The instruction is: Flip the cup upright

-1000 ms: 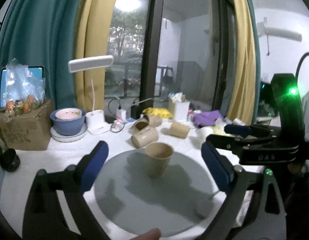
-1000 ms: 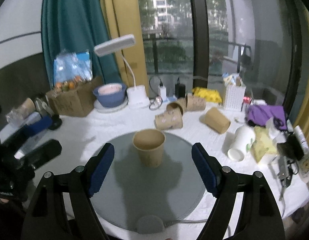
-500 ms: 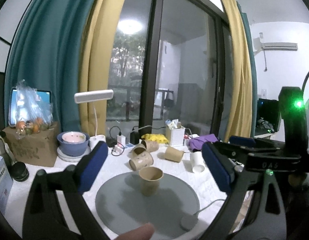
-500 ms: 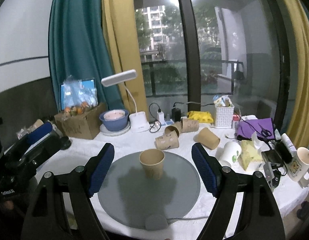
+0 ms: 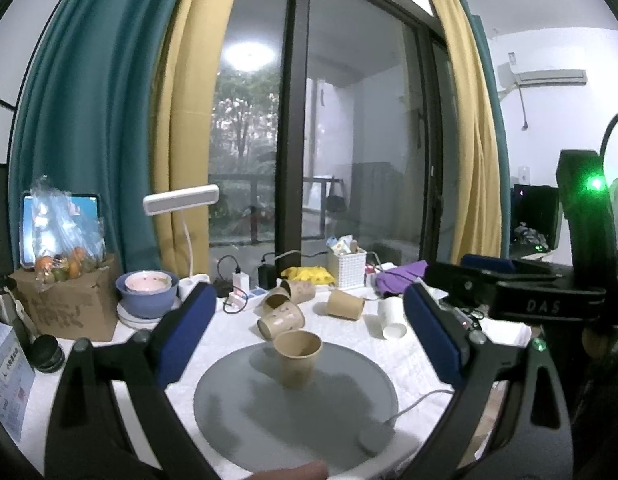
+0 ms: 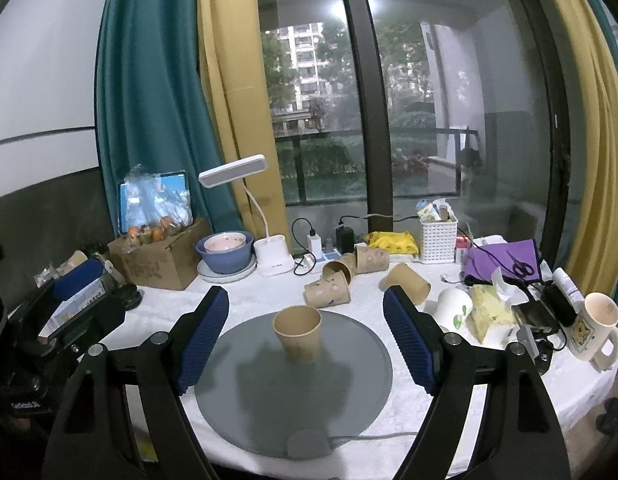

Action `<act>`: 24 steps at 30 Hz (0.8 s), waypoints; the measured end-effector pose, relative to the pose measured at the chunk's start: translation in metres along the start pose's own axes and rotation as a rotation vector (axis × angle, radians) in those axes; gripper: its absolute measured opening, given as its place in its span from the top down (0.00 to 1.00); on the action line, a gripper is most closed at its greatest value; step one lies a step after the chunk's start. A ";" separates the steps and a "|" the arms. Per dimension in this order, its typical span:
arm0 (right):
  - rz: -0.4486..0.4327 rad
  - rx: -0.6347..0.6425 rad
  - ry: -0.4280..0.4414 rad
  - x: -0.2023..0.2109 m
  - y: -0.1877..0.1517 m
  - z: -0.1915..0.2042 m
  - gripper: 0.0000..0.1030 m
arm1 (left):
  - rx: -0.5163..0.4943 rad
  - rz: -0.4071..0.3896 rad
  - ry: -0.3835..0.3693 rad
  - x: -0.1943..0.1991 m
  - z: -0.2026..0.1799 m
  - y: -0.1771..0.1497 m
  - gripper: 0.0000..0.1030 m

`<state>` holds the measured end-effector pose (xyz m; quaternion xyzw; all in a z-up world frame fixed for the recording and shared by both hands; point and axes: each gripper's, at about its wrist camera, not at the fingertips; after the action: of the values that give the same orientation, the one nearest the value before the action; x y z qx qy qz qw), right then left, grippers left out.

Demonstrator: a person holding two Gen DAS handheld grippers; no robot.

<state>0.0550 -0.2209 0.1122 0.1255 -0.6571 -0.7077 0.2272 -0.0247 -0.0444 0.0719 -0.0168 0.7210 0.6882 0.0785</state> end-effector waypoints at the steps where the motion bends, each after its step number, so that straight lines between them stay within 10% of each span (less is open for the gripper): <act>1: 0.001 -0.001 0.002 0.000 0.000 0.001 0.20 | 0.000 0.000 0.001 0.001 0.000 0.000 0.07; 24: 0.021 -0.020 -0.004 -0.002 -0.007 -0.001 0.20 | 0.020 0.003 0.005 0.005 0.001 -0.003 0.07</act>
<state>0.0563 -0.2207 0.1050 0.1147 -0.6516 -0.7121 0.2347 -0.0294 -0.0428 0.0678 -0.0165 0.7282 0.6809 0.0760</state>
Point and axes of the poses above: each gripper's, at about its wrist camera, not at the fingertips, and x roughly against the way its jaws point, z to its left, y to its top, and after that the axes turned 15 degrees about -z, right-handed
